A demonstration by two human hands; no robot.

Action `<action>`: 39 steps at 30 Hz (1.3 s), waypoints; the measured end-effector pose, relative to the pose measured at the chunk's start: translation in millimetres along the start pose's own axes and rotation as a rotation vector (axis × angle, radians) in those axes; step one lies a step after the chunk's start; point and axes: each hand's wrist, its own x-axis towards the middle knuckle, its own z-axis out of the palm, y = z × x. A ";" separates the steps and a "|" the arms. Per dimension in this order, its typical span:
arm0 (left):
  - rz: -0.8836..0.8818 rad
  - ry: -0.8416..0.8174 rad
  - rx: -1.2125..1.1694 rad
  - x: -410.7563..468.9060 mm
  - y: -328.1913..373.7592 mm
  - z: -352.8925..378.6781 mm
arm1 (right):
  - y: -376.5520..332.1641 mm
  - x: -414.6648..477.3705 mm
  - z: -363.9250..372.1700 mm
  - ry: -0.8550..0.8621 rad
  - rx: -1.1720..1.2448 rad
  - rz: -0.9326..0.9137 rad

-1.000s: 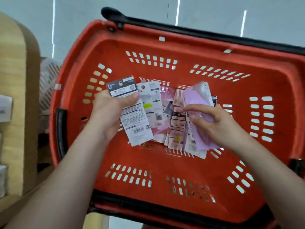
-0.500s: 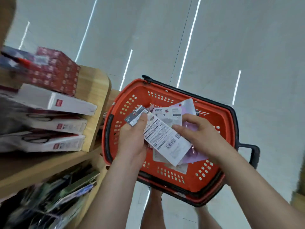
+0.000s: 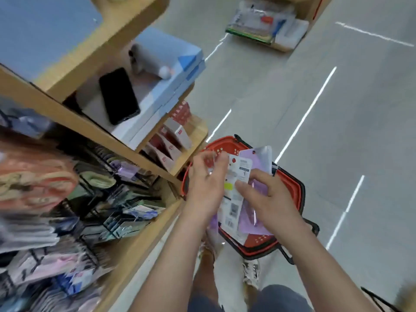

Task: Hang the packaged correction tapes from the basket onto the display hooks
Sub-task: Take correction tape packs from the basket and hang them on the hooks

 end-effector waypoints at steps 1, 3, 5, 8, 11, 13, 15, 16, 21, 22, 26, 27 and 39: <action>0.028 -0.009 0.025 -12.5 6.1 -1.2 | -10.9 -8.9 6.1 -0.011 -0.023 -0.031; 0.040 -0.003 -0.067 -31.5 15.9 -14.6 | -32.9 -23.6 15.4 -0.031 -0.014 -0.064; 0.037 0.003 -0.215 -44.9 18.0 -40.2 | -55.0 -34.2 20.0 -0.062 0.089 -0.069; 0.060 -0.041 -0.201 -71.7 13.2 -82.6 | -85.3 -46.4 29.1 -0.171 0.222 -0.066; 0.061 0.043 -0.157 -99.3 7.9 -115.0 | -110.7 -58.0 49.9 -0.292 0.201 -0.091; 0.068 0.181 -0.099 -119.1 5.6 -131.7 | -128.6 -69.1 67.9 -0.376 0.177 -0.107; 0.080 0.300 -0.070 -139.7 -0.3 -148.1 | -142.7 -81.3 87.5 -0.449 0.164 -0.122; 0.087 0.336 -0.060 -151.1 -4.2 -156.5 | -147.6 -87.5 98.2 -0.485 0.152 -0.127; 0.136 0.375 -0.133 -203.2 -33.2 -208.7 | -156.7 -116.5 154.0 -0.603 0.025 -0.212; 0.159 0.383 -0.237 -215.5 -37.9 -223.0 | -159.6 -124.2 166.8 -0.639 0.005 -0.241; 0.285 0.562 -0.380 -252.8 -47.2 -282.9 | -173.0 -156.2 213.5 -0.809 -0.188 -0.432; 0.307 0.600 -0.379 -260.2 -47.6 -296.7 | -177.5 -164.8 225.2 -0.825 -0.220 -0.485; 0.330 0.633 -0.232 -314.6 -65.4 -402.7 | -216.9 -217.7 303.2 -0.965 -0.223 -0.599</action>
